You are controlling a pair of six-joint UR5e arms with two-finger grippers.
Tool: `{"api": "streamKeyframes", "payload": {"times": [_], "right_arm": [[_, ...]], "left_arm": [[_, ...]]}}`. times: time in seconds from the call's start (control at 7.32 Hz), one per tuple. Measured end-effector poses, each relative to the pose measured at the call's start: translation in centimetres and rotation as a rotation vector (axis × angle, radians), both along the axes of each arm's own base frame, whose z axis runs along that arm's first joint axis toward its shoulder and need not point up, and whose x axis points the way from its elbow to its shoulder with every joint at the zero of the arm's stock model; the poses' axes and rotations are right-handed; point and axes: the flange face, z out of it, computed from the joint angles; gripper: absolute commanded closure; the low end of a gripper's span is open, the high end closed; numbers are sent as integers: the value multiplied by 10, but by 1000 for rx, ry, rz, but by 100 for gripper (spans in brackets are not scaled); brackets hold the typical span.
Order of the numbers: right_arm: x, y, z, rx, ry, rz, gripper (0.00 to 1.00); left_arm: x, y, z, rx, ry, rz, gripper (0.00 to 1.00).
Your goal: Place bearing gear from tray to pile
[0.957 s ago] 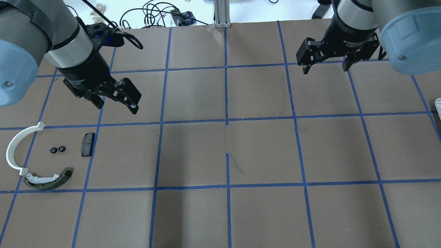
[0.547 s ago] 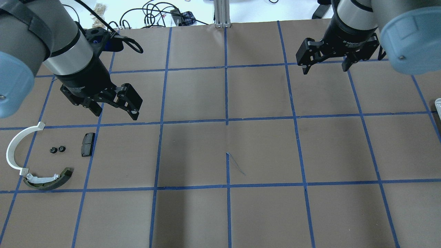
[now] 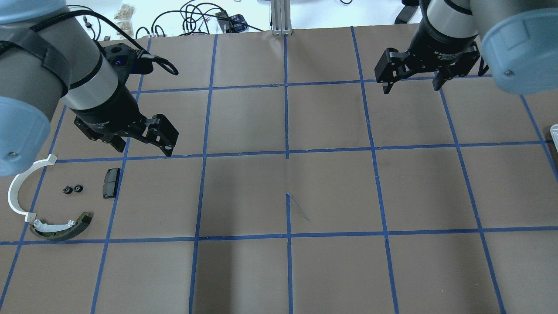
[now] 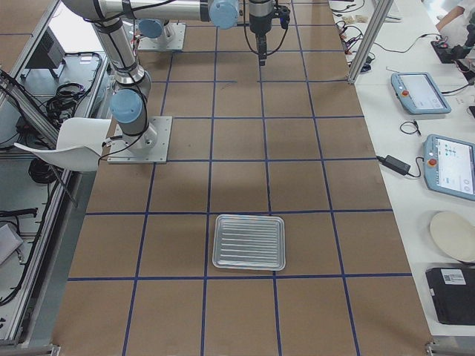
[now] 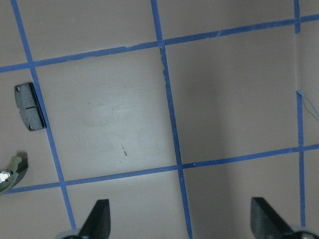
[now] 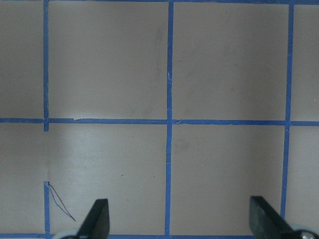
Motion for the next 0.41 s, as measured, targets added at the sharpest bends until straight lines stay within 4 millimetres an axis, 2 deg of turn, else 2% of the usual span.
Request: {"api": "streamKeyframes", "payload": {"times": [0.41], "right_arm": [[0,0,-1,3,-1,0,0]], "left_arm": [[-3,1,-3,4,31,35,0]]}}
